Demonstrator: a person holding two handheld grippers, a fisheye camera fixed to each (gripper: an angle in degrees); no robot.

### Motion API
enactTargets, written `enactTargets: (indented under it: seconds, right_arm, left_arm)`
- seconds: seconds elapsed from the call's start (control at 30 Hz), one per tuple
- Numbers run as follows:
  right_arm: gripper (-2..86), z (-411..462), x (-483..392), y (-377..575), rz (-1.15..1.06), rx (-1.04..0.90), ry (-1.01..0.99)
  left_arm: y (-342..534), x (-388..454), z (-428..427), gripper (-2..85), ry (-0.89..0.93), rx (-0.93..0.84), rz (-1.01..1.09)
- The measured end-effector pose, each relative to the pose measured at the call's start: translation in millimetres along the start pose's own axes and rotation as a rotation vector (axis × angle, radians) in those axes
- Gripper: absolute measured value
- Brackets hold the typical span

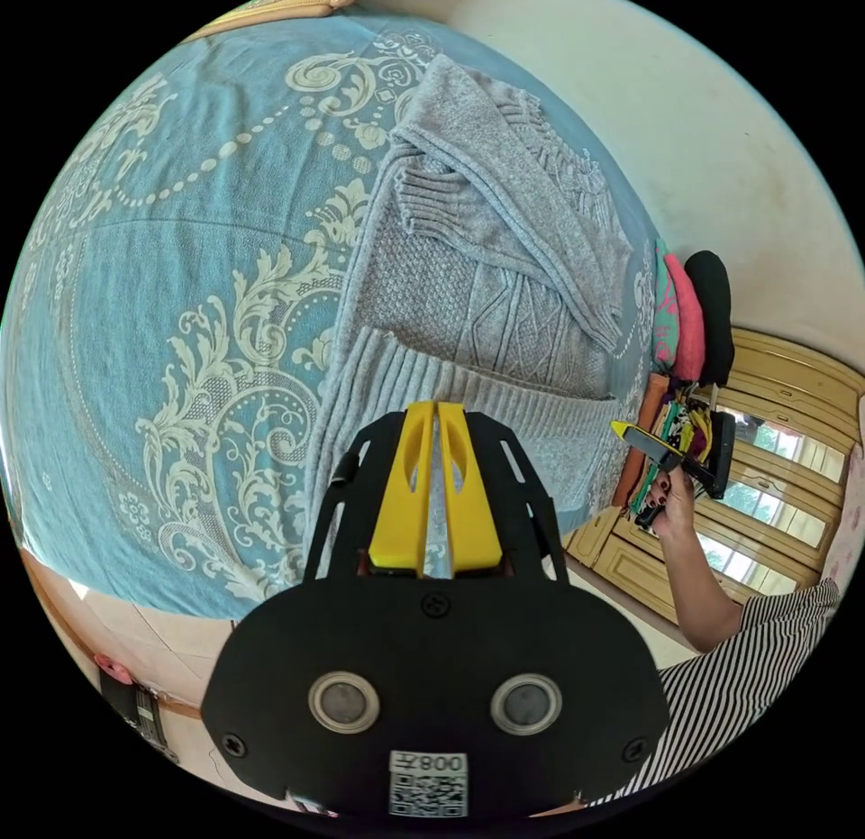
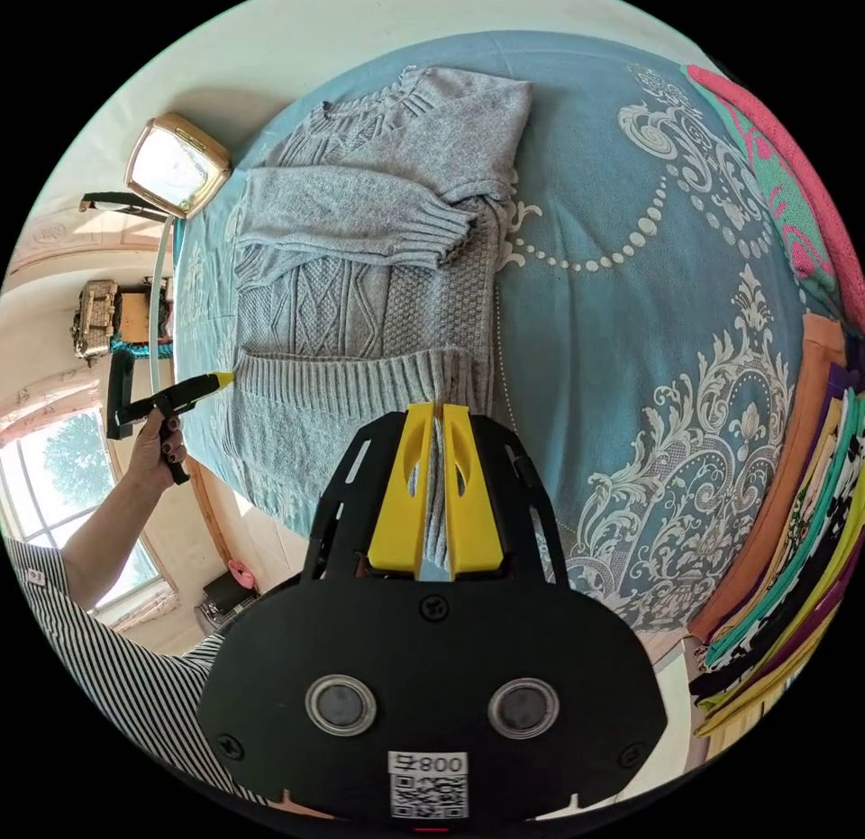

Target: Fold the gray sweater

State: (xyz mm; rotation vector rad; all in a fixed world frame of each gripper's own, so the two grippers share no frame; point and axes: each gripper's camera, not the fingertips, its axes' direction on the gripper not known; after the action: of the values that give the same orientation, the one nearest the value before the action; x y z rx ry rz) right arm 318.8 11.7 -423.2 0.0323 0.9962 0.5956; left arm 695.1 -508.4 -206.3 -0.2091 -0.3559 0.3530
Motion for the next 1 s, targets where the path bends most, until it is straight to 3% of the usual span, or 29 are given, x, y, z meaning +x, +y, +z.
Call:
enactTargets:
  seconds: [0.37,0.6,1.0]
  right_arm:
    - [2.1,34,18,-7,0.006,-0.065,0.051]
    - [1.7,28,32,8,0.020,-0.038,-0.034]
    - [0.1,61,42,23,0.008,-0.085,0.033]
  left_arm:
    - [-9,-9,36,1.1,-0.053,-0.066,-0.011]
    - [22,-13,16,1.0,-0.014,0.011,0.008]
    - [46,-34,41,0.2,-0.144,-0.064,0.010]
